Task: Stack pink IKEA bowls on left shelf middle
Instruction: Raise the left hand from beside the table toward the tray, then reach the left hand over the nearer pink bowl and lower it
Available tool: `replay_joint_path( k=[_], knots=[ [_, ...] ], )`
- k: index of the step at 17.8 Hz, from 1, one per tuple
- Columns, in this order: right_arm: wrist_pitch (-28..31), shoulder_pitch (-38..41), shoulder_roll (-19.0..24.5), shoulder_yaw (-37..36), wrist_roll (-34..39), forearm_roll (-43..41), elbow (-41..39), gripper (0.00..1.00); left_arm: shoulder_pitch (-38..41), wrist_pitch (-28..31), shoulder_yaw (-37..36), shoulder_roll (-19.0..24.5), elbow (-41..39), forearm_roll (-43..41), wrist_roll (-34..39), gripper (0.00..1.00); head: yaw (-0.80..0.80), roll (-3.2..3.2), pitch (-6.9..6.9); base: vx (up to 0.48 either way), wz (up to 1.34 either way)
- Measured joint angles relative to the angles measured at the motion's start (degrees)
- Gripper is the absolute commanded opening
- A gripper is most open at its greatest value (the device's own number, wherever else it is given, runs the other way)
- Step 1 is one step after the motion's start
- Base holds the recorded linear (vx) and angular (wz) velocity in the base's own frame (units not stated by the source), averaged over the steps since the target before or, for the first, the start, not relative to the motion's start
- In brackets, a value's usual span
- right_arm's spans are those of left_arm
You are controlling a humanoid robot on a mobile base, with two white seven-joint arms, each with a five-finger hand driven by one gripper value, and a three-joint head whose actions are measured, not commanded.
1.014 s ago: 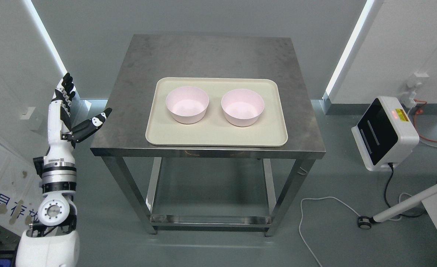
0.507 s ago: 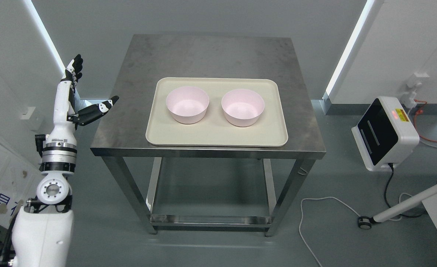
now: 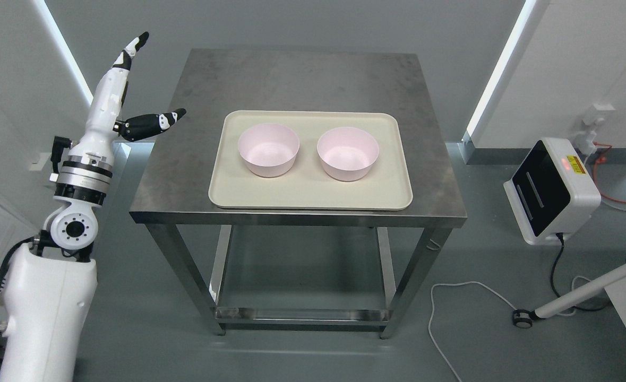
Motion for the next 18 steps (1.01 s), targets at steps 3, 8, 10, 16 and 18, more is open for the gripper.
replay_joint_path(
  k=[3, 8, 10, 16, 18],
  knots=[
    [0.0, 0.0, 0.0, 0.0, 0.0, 0.0, 0.0, 1.0, -2.2, -7.2, -0.7, 2.6, 0.2, -3.4, -6.7, 1.0, 0.0, 0.0, 0.0, 0.0, 0.0],
    [0.0, 0.0, 0.0, 0.0, 0.0, 0.0, 0.0, 1.0, -4.6, -17.3, -3.3, 5.9, 0.4, -5.9, -10.5, 1.0, 0.0, 0.0, 0.0, 0.0, 0.0],
    [0.0, 0.0, 0.0, 0.0, 0.0, 0.0, 0.0, 1.0, -5.9, -19.2, -5.4, 7.2, 0.4, -6.6, -10.9, 1.0, 0.0, 0.0, 0.0, 0.0, 0.0],
    [0.0, 0.0, 0.0, 0.0, 0.0, 0.0, 0.0, 1.0, -11.6, -19.3, -15.5, 10.8, -0.2, -14.3, -10.9, 0.99, 0.0, 0.0, 0.0, 0.0, 0.0],
    [0.0, 0.0, 0.0, 0.0, 0.0, 0.0, 0.0, 1.0, -12.7, -18.9, -18.2, 11.2, -0.5, -17.9, -10.5, 0.97, 0.0, 0.0, 0.0, 0.0, 0.0]
  ],
)
